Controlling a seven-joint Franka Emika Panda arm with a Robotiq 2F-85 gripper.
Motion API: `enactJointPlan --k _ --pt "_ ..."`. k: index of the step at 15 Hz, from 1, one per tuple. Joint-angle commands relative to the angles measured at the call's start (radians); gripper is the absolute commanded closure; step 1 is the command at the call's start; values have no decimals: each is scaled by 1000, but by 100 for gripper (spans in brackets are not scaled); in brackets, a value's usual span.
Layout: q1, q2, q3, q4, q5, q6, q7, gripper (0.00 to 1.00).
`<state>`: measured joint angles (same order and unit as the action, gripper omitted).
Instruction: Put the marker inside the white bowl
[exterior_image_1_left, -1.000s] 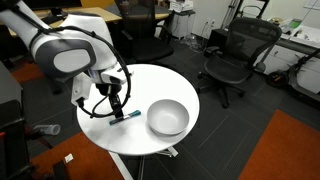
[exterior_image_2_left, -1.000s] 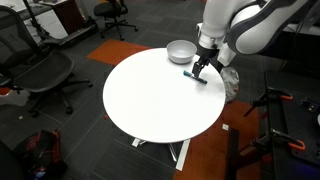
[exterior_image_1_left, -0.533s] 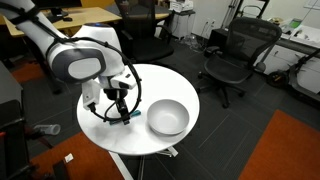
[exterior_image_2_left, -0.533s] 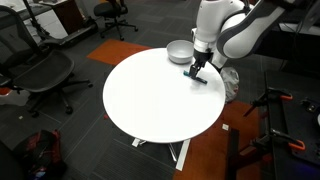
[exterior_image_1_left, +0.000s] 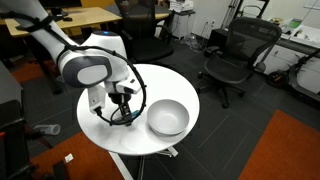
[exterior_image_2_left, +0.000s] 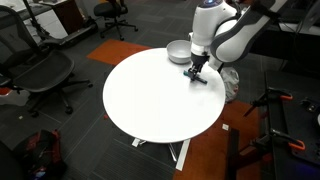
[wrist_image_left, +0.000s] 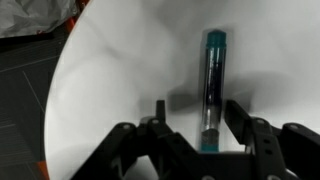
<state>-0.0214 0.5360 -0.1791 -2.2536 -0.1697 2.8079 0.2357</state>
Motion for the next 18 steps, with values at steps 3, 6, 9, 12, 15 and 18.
enactJointPlan --k 3,6,9,12,15,18 --pt "-6 19 3 34 34 -13 -44 79" --pt "0 13 0 33 33 -19 -39 100" --pt "19 -20 -7 17 30 -49 -20 95" --pt "38 -72 -10 -3 19 -94 -17 95" --pt "55 -138 -20 -10 -2 -144 -9 95" --pt "58 -199 -35 -1 -25 -177 12 95"
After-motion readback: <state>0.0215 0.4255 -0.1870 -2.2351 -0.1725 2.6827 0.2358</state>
